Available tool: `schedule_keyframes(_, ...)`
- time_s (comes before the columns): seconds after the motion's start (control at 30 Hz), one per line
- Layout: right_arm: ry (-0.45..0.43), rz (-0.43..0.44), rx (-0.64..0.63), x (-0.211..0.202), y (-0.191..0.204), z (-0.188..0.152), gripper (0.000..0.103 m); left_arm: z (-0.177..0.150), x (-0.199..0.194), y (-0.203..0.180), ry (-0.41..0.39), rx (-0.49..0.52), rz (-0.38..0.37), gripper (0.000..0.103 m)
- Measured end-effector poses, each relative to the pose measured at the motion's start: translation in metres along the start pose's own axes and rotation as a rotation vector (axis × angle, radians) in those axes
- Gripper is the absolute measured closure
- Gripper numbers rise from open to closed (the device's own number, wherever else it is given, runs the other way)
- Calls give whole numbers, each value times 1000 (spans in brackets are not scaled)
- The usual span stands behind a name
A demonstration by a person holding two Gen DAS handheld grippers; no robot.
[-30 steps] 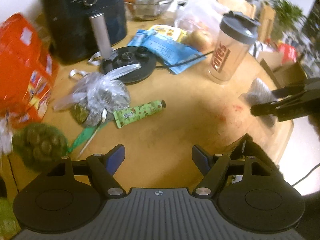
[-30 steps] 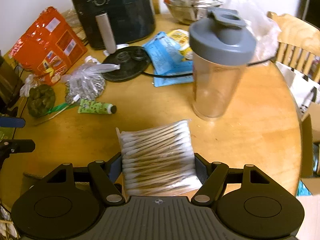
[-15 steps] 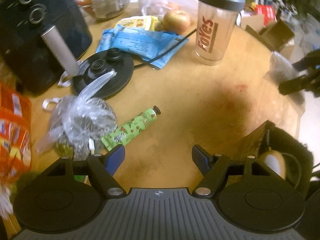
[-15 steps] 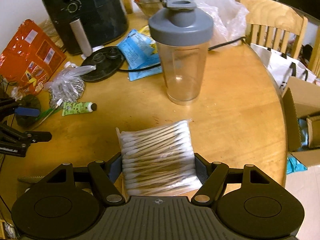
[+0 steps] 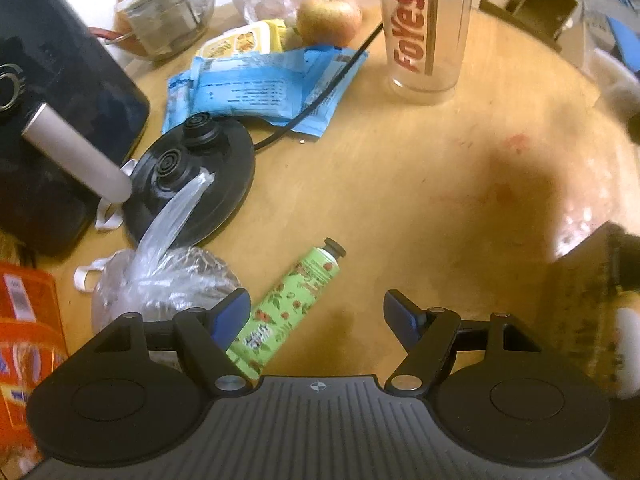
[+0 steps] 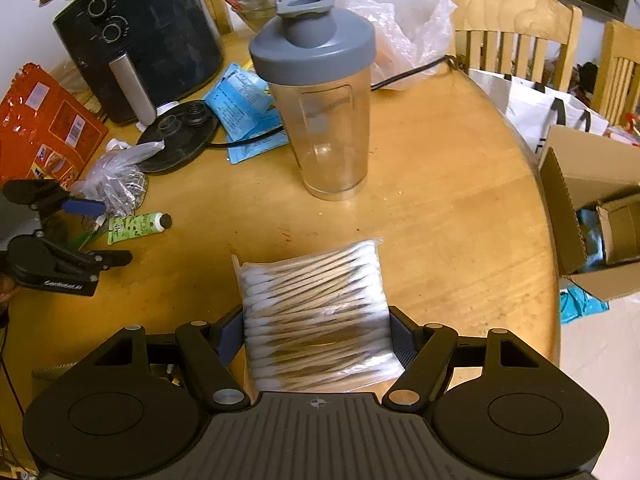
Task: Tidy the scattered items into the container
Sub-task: 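Close the left tool on the green hand-cream tube, then carry the green tube with the left tool to the box while the right tool holds the swabs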
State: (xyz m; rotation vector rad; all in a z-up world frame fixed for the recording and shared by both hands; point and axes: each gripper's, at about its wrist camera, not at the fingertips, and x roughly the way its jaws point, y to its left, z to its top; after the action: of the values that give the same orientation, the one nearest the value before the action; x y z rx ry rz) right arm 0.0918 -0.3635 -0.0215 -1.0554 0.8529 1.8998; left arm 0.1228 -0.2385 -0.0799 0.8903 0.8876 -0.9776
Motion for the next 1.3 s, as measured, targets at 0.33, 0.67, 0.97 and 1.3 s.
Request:
schedule_keyframes(0.33, 7, -18, 58, -3, -11, -11, 28, 10, 28, 7, 42, 38, -31, 37)
schedule_keyframes(0.67, 7, -28, 76, -3, -18, -9, 28, 10, 28, 8, 54, 21, -53, 71)
schedule_keyframes(0.97, 8, -20, 59, -1, -16, -4, 28, 14, 26, 10, 88, -52, -94, 75)
schedule_keyframes(1.3, 9, -31, 57, -4, -16, -3, 28, 7, 33, 15, 71, -107, -134, 74)
